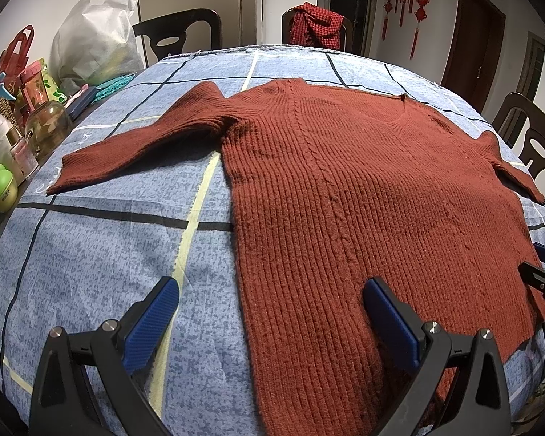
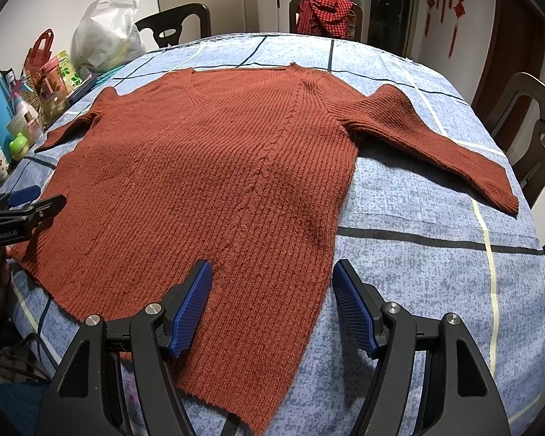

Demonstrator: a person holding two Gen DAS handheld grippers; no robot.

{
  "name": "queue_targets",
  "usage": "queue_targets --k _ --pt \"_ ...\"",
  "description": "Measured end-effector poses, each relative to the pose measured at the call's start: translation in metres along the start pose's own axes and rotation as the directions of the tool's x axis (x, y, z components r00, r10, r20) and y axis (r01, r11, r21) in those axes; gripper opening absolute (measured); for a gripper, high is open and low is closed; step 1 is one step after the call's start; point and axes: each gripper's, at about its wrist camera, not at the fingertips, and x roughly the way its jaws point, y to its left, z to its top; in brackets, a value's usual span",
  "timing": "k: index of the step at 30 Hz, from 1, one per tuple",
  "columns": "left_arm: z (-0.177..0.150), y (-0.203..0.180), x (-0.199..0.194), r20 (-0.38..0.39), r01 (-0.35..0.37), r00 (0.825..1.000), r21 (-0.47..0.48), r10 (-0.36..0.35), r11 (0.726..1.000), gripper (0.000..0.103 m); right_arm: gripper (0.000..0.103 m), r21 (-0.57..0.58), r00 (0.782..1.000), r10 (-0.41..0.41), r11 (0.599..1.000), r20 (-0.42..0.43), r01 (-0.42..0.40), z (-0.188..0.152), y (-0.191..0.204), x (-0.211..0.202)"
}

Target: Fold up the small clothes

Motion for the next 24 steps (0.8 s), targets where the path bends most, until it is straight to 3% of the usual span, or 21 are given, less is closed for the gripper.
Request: queue_targets --k 13,24 --pt "0.003 -0.001 -0.001 -0.015 0.005 1.0 -0.018 -0.006 1.0 0.101 0.069 0.019 1.0 0.012 1.0 0.007 -0.012 0.001 -0.004 -0.009" --pt "0.018 0.006 0.003 0.007 0.015 1.0 -0.026 -0.015 1.0 0.1 0.069 -0.003 0.999 0.021 1.0 0.029 -0.021 0.022 0.001 -0.006"
